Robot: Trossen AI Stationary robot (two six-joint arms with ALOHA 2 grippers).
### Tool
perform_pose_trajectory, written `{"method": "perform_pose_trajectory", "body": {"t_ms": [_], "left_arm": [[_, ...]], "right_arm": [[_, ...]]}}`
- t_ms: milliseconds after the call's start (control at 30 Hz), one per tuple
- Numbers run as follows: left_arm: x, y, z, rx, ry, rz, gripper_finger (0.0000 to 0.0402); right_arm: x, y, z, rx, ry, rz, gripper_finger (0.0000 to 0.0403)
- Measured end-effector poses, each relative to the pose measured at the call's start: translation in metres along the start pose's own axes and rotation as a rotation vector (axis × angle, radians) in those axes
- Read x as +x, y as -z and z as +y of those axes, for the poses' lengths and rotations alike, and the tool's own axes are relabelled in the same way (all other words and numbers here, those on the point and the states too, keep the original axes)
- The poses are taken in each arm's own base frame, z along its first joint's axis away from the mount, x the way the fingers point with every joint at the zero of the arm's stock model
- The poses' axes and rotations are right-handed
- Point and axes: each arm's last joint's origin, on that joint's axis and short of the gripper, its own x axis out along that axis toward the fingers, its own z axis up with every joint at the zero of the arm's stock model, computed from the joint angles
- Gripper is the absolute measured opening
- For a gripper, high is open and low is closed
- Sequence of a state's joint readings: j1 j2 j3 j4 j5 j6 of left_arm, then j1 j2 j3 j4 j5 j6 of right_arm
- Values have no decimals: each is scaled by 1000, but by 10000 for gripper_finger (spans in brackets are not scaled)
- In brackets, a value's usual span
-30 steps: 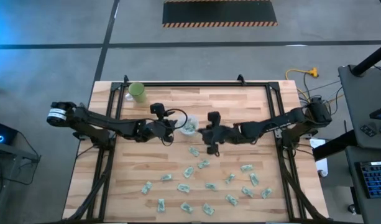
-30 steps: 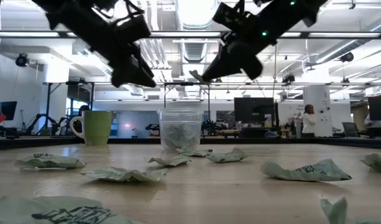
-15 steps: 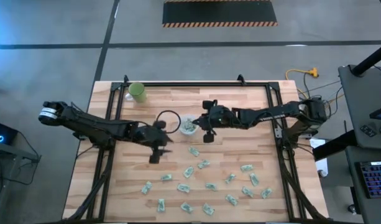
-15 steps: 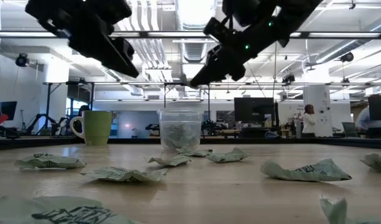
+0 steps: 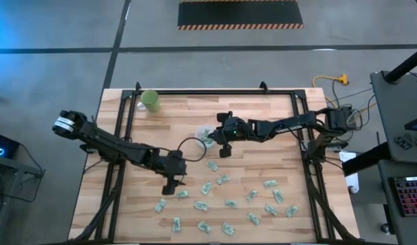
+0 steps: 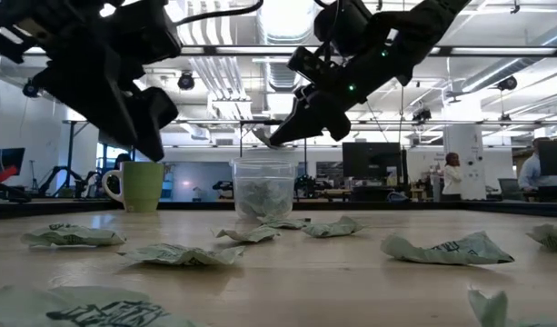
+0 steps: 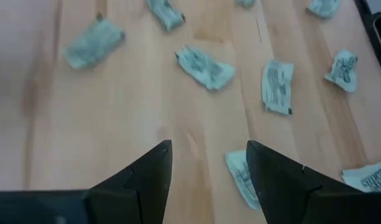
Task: Pick and place Stevia / Truvia into bins
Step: Put the green stevia packet into the transparent container
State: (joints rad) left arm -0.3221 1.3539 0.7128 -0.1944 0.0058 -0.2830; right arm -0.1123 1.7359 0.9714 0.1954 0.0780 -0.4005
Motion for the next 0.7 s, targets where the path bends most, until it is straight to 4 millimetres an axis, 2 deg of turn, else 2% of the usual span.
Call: {"method": "perform_pose_trajectory", "body": {"t_ms": [167, 500, 700], "left_arm": [[3, 3, -5, -11, 10, 16, 190], [1, 3, -7, -27, 15, 10, 190], [4, 6, -16, -30, 34, 24, 190]], "right_arm": [[0, -1, -2, -8, 5, -2, 16], [0, -1, -2, -16, 5, 0, 116], [-5, -4, 0, -41, -4, -2, 143]]}}
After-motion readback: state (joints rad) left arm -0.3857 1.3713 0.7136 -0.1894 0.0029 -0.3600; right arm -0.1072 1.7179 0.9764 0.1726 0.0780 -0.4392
